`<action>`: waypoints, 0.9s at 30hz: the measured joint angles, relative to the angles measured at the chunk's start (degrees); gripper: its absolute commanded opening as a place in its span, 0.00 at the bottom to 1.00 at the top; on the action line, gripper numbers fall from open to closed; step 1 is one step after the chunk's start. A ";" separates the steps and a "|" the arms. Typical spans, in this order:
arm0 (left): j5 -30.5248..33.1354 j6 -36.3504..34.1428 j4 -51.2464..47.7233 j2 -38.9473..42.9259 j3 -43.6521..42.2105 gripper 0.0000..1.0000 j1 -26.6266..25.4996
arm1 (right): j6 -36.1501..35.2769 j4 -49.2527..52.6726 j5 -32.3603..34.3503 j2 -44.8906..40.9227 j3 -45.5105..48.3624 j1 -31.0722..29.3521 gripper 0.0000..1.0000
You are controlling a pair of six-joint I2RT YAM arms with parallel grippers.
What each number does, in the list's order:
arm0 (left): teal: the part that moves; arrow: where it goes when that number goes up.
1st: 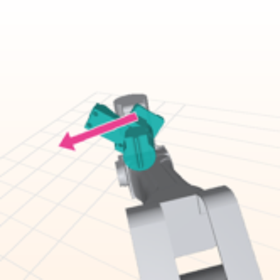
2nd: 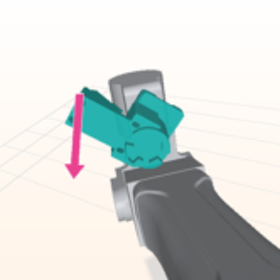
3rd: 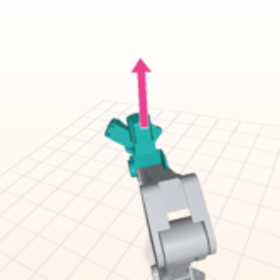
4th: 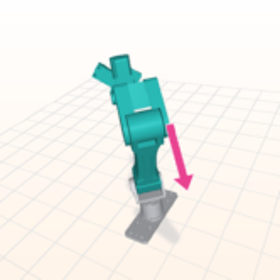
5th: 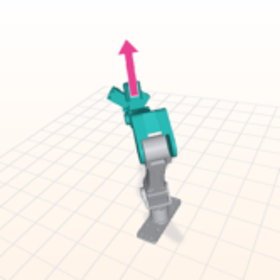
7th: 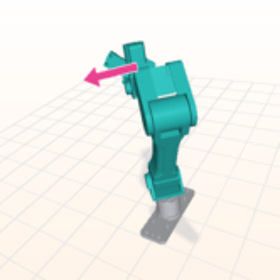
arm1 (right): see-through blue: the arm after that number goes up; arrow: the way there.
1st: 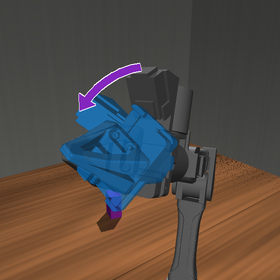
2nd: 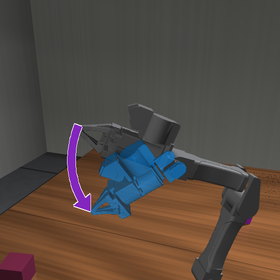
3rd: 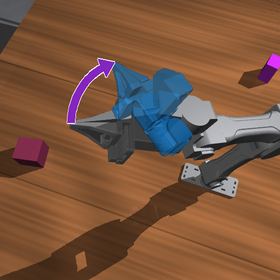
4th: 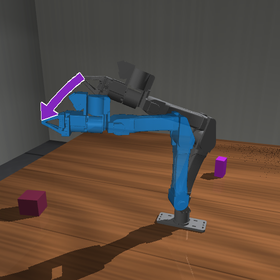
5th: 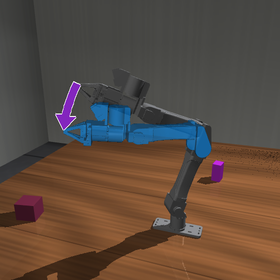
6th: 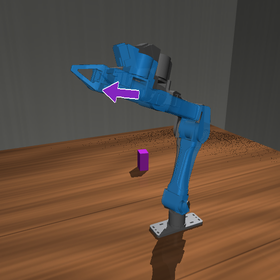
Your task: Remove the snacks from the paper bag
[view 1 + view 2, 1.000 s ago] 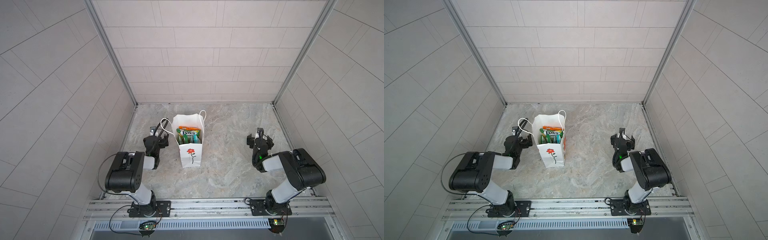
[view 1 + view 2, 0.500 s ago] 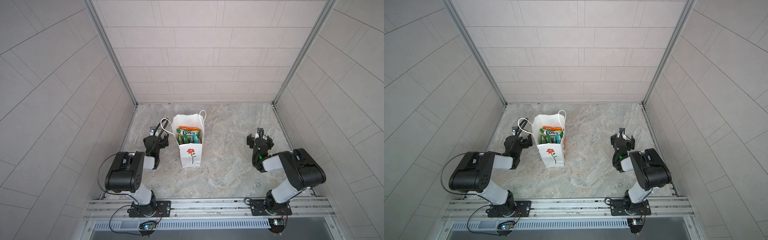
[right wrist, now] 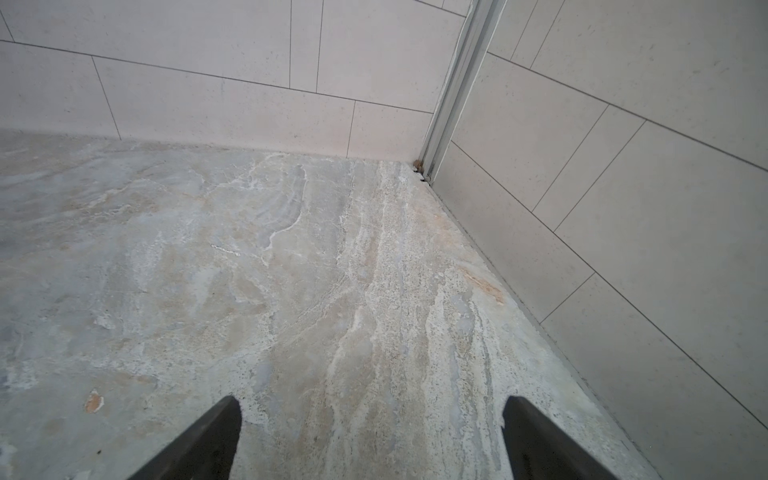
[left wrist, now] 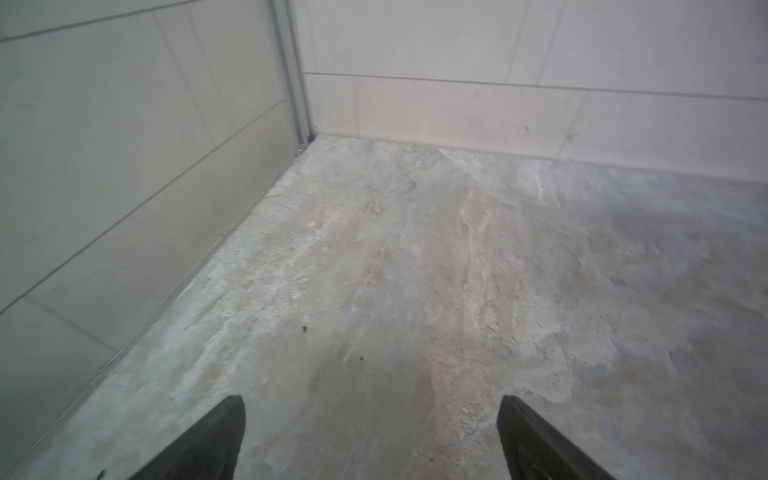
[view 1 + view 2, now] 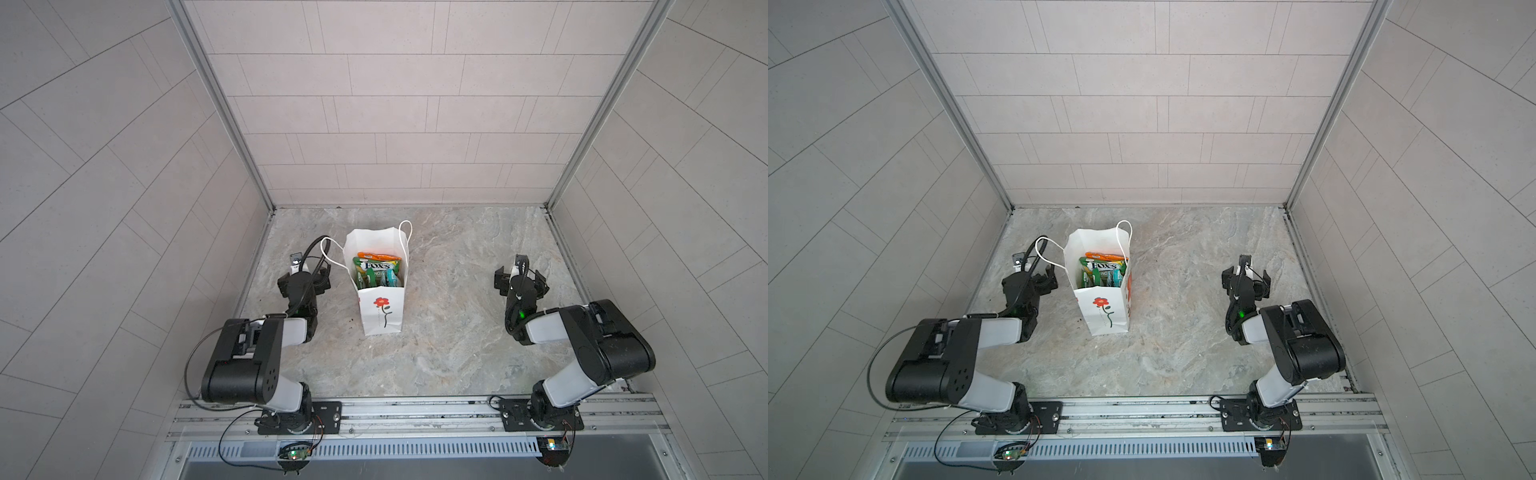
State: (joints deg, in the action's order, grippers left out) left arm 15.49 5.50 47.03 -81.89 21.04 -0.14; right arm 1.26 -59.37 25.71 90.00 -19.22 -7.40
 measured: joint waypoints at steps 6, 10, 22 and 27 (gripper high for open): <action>15.52 6.69 -15.80 10.27 2.69 1.00 0.00 | -0.61 3.45 1.92 -3.39 0.09 -1.38 0.99; 22.53 13.07 -30.34 16.85 6.73 1.00 0.02 | -0.85 8.48 3.32 -10.14 -0.87 -1.99 0.99; 3.85 20.39 -57.02 29.07 30.93 1.00 0.07 | 10.32 41.53 -6.73 -25.90 -14.53 -2.08 0.99; -12.44 21.07 -62.71 28.96 40.11 1.00 0.07 | 12.85 50.45 -15.82 -27.47 -16.31 -2.08 0.99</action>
State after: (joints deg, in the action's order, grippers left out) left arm 3.05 26.57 -15.68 -52.93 61.14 -0.08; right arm 14.11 -8.93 9.89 62.52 -35.53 -9.47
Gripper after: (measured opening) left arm 0.998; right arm 0.993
